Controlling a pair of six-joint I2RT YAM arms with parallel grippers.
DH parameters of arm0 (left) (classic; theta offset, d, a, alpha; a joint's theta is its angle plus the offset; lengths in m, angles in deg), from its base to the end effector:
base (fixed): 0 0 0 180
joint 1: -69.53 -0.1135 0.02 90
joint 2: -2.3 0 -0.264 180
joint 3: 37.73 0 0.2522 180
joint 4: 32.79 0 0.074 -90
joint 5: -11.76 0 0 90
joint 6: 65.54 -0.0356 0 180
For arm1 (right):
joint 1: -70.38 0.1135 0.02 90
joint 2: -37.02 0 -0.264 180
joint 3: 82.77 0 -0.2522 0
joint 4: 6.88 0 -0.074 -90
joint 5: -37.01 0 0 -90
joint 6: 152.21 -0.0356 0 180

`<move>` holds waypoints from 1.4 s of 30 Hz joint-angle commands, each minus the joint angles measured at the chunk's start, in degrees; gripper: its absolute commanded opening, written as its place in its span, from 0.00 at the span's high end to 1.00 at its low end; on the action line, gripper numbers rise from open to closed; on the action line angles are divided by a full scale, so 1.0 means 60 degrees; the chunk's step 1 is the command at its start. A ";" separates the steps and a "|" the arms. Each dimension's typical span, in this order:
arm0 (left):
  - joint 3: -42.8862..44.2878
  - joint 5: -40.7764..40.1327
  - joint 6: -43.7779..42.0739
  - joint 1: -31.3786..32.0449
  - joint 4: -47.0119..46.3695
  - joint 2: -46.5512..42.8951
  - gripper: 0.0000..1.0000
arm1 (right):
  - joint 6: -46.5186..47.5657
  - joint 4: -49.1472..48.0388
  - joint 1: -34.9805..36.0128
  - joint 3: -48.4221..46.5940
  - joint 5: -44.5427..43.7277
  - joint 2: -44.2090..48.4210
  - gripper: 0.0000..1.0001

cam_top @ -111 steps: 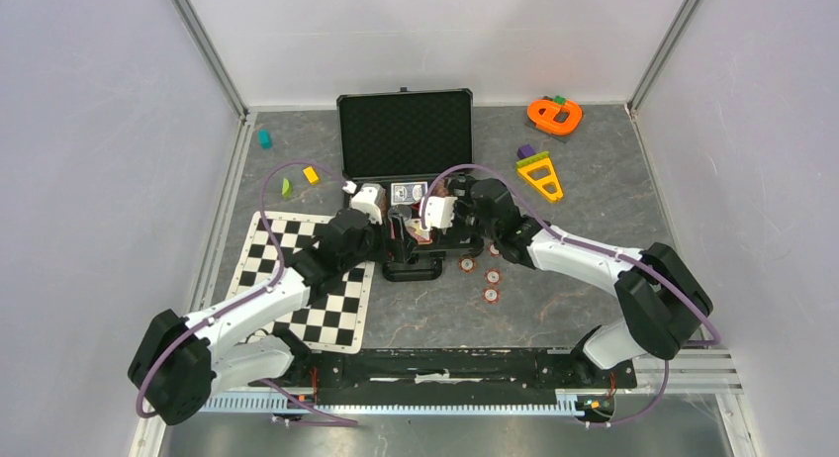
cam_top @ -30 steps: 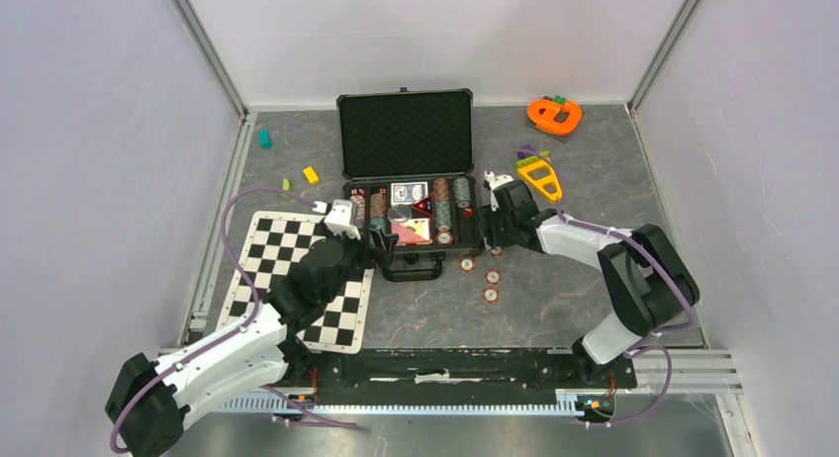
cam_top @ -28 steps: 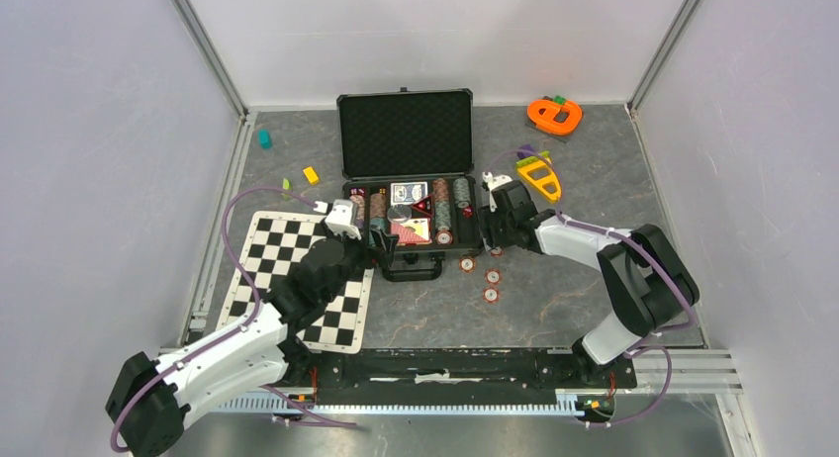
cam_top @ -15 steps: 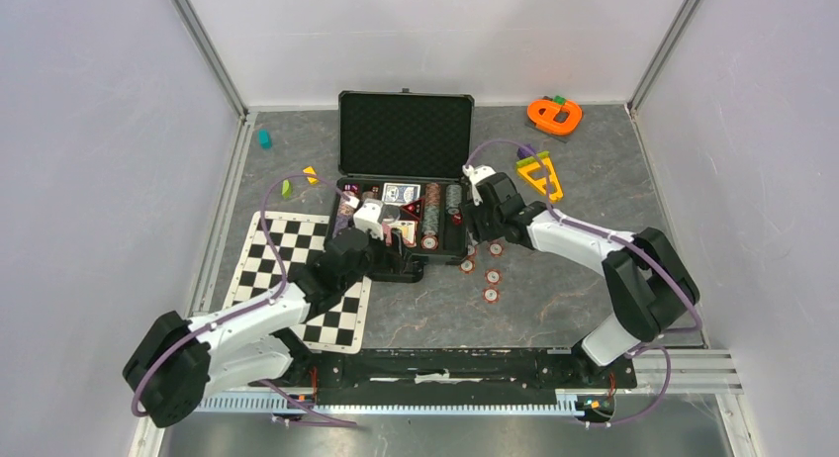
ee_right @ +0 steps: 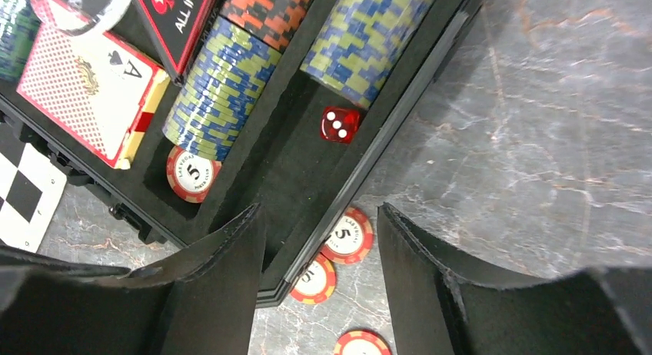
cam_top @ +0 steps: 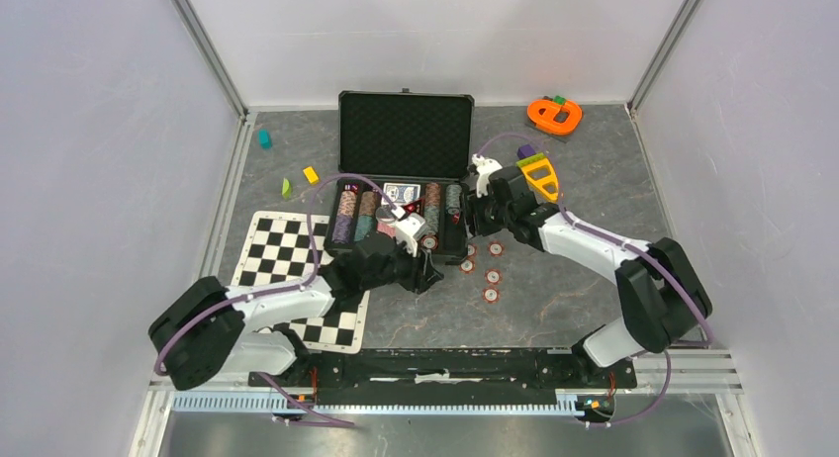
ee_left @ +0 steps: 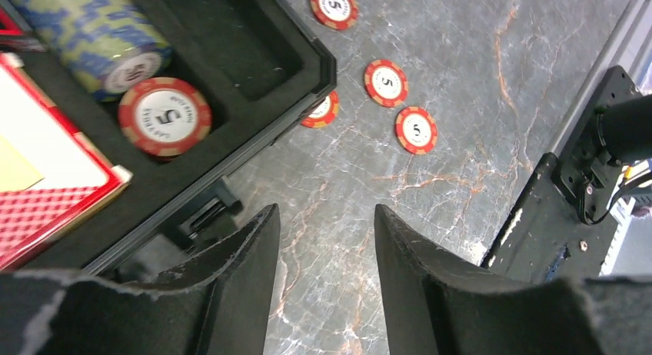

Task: Pack up texas hold em set

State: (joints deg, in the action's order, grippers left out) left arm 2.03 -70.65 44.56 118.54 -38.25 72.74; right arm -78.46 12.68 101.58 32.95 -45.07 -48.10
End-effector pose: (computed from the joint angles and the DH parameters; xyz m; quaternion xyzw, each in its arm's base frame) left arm 0.1587 -0.1898 0.1870 0.2447 0.8070 -0.3492 0.4085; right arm 0.2681 0.1681 0.2160 -0.1465 0.8941 0.2258 0.3579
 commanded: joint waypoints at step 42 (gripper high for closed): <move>-0.0202 -0.1991 -0.0767 -0.0376 -0.0588 -0.1139 0.19 | 0.1785 0.3854 0.0134 -0.1832 -0.2442 -0.1367 0.34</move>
State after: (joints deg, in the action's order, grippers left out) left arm 2.93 -76.85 42.70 116.00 -37.44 69.96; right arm -69.10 30.61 102.47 23.07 -59.56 -53.00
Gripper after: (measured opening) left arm 0.770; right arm 0.679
